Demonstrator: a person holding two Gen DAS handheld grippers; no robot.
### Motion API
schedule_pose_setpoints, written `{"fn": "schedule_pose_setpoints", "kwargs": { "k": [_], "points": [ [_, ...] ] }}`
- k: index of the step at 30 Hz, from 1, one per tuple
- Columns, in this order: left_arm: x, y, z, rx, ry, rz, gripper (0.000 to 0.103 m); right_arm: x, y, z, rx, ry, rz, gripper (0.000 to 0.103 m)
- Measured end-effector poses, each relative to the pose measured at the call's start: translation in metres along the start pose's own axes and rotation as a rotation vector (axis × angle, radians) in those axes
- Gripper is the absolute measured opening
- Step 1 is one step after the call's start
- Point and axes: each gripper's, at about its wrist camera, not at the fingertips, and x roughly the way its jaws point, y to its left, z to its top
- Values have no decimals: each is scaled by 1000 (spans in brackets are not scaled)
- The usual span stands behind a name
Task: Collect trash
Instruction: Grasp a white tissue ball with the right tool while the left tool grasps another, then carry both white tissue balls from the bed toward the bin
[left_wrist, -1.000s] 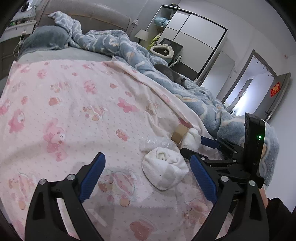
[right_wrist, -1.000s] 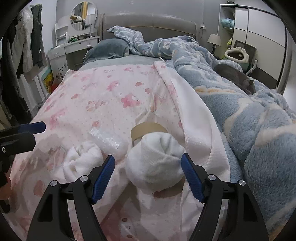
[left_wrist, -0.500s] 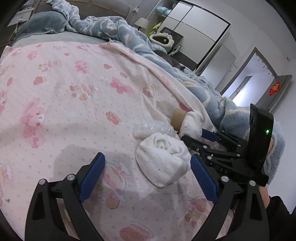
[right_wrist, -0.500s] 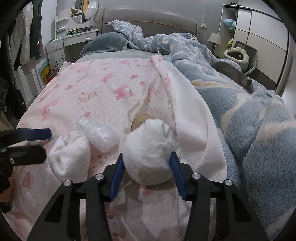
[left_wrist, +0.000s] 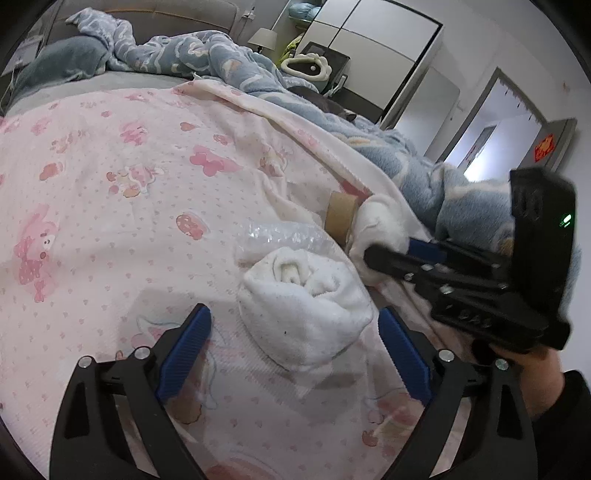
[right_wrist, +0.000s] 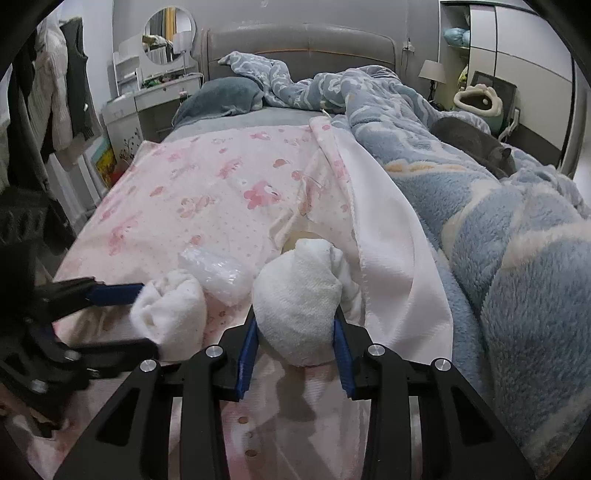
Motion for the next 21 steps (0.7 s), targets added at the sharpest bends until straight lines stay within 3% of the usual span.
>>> {"fn": "schedule_pose_setpoints", "kwargs": {
  "k": [3,5,11,14,21],
  "points": [
    [6,-4,-2,23,13,33,83,-4,0,1,17,-6,26,37],
    [6,-5,-2,33,9,26,73,-6,0,0,20,-8,32,37],
    [5,-8,-3,51,2,27,57,-10,1,3,51,-12,56,37],
    [-1,-7,-4,43,-18,22,52,-16,4,8,55,-31,56,37],
    [-27,-1,-5,21,-56,52,52,-26,15,16,101,-68,90,37]
  ]
}}
